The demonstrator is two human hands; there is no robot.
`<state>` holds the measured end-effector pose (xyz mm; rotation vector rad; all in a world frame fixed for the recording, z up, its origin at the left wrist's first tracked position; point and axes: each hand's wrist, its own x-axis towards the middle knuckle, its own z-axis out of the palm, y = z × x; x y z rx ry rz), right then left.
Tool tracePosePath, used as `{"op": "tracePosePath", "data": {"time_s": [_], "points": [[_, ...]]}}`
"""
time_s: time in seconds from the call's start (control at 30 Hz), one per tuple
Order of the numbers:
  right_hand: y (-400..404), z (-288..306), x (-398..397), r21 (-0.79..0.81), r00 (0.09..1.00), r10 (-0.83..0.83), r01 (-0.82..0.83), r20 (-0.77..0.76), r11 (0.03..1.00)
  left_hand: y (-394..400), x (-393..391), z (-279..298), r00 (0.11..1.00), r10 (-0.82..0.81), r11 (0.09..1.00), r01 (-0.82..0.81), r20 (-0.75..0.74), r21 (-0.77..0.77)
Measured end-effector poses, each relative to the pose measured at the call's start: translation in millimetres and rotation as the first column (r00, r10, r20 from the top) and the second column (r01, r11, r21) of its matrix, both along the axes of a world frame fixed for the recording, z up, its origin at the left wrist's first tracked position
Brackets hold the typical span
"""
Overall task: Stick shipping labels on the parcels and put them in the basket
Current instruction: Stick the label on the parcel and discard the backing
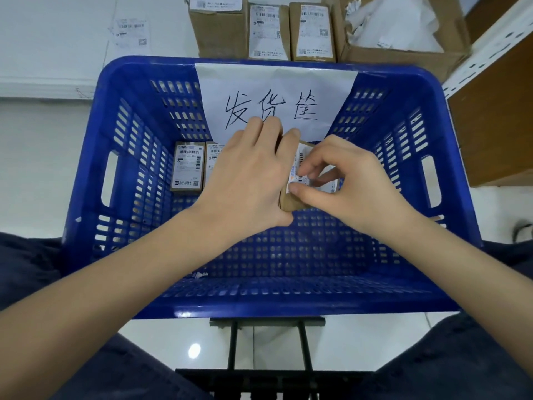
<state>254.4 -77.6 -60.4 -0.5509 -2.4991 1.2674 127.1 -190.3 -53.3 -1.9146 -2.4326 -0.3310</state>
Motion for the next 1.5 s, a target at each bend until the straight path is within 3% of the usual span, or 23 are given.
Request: {"op": "tracePosePath", "data": {"time_s": [0.2, 0.57, 0.77, 1.0, 1.5], "points": [[-0.8, -3.4, 0.2, 0.032, 0.998, 0.042, -0.044, 0.057, 0.999, 1.0, 0.2, -3.5, 1.0, 0.009, 0.998, -0.009, 0.005, -0.058], [-7.2, -8.0, 0.0, 0.146, 1.0, -0.006, 0.004, 0.019, 0.989, 5.0, 5.1, -4.1, 1.0, 0.011, 0.997, -0.013, -0.028, -0.076], [-4.2, -7.1, -1.6, 0.02, 0.999, 0.013, -0.014, 0.047, 1.0, 5.2, -0.8, -3.5, 0.998, 0.017, 0.996, -0.022, -0.057, -0.091], [-6.3, -10.8, -1.8, 0.014, 0.995, 0.006, -0.007, 0.097, 1.0, 4.0, 2.8, -6.4, 0.998, -0.012, 0.991, 0.003, -0.068, -0.132], [-11.7, -11.9, -1.2, 0.097, 0.999, 0.018, -0.022, 0.044, 0.995, 4.8, 4.1, -3.7, 0.993, -0.011, 0.98, -0.014, -0.121, -0.198]]}}
